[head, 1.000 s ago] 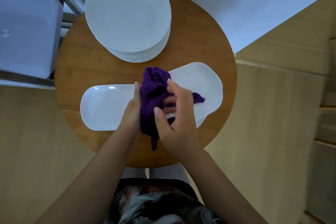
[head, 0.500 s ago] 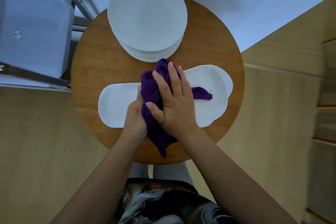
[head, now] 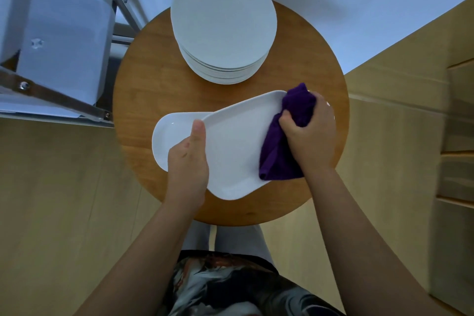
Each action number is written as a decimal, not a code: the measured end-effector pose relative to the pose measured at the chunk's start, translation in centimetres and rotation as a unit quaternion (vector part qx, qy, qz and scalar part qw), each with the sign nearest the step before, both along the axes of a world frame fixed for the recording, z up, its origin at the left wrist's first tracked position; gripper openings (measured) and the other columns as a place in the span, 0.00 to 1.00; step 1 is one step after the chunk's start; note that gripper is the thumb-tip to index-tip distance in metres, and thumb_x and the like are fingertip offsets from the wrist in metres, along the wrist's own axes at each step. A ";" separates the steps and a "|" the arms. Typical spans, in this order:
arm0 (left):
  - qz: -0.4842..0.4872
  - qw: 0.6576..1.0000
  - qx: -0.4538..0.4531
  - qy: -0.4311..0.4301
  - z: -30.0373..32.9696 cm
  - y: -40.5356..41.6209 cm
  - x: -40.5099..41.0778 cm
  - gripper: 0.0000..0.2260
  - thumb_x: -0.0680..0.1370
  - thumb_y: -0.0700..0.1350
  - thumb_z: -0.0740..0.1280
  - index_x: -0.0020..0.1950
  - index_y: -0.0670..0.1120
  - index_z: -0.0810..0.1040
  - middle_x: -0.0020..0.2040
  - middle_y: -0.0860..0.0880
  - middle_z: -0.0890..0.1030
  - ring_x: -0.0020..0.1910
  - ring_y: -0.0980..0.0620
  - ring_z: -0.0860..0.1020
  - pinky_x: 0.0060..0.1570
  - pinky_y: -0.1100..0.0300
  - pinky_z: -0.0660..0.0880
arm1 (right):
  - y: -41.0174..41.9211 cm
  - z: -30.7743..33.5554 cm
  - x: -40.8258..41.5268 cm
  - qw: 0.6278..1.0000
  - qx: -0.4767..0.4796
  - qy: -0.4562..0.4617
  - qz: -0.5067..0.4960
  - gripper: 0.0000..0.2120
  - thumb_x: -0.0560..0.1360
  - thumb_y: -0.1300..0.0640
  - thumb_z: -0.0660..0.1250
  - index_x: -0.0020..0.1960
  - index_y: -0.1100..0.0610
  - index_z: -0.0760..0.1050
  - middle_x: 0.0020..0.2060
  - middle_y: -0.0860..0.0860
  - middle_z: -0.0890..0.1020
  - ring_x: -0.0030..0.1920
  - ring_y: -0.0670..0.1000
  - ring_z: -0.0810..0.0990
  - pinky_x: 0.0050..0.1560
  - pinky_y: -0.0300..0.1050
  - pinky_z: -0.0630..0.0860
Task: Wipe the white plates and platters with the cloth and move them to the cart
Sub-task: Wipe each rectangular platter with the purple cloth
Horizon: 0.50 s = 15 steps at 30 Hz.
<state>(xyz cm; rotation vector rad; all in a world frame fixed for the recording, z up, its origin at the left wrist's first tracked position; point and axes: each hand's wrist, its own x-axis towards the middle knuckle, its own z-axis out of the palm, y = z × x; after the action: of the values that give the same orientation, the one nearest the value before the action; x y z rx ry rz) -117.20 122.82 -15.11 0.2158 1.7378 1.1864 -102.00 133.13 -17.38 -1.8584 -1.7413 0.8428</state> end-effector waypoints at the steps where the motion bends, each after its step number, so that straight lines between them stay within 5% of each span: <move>1: 0.017 1.000 -0.004 -0.001 0.0 0.0 0.0 0.11 0.79 0.61 0.54 0.41 0.60 0.71 0.31 0.67 0.79 0.34 0.68 0.78 0.24 0.72 0.72 | -0.5 0.0 0.2 0.997 -0.036 0.053 -0.040 0.25 0.67 0.44 0.67 0.62 0.48 0.69 0.53 0.43 0.76 0.53 0.45 0.75 0.46 0.32 0.69; 4: 0.081 0.997 -0.016 -0.004 -0.2 0.5 0.2 0.10 0.77 0.63 0.55 0.41 0.62 0.71 0.37 0.60 0.78 0.39 0.55 0.79 0.31 0.64 0.74 | -2.8 -0.2 0.2 0.956 -0.139 0.198 -0.166 0.26 0.69 0.46 0.72 0.63 0.46 0.65 0.50 0.41 0.77 0.49 0.43 0.78 0.40 0.34 0.75; 8: 0.142 0.987 -0.004 -0.075 -0.7 0.8 2.1 0.09 0.77 0.63 0.57 0.47 0.61 0.73 0.42 0.59 0.80 0.43 0.53 0.80 0.33 0.63 0.79 | -5.7 -0.1 -2.6 0.876 -0.174 0.331 -0.304 0.30 0.69 0.51 0.74 0.64 0.47 0.62 0.51 0.42 0.76 0.48 0.45 0.78 0.34 0.32 0.78; 11: 0.170 0.971 0.016 -0.165 -0.8 0.6 3.1 0.17 0.75 0.65 0.56 0.56 0.57 0.73 0.50 0.51 0.81 0.48 0.50 0.82 0.41 0.56 0.81 | -7.5 0.0 -4.7 0.860 -0.187 0.364 -0.306 0.29 0.69 0.54 0.74 0.63 0.45 0.62 0.50 0.42 0.75 0.48 0.44 0.78 0.36 0.30 0.78; 15: 0.091 0.977 -0.004 -0.191 -0.8 0.1 1.2 0.16 0.75 0.65 0.57 0.53 0.58 0.74 0.49 0.51 0.83 0.48 0.49 0.82 0.46 0.53 0.81 | -7.4 0.9 -3.1 0.857 -0.214 0.381 -0.273 0.26 0.68 0.57 0.75 0.60 0.44 0.65 0.51 0.44 0.77 0.50 0.46 0.79 0.43 0.38 0.81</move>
<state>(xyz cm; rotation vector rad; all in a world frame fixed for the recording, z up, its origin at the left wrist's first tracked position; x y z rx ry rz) -116.00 122.90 -15.91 -0.1725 1.4435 1.2562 -105.15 125.71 -16.52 -1.7474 -0.5258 1.5171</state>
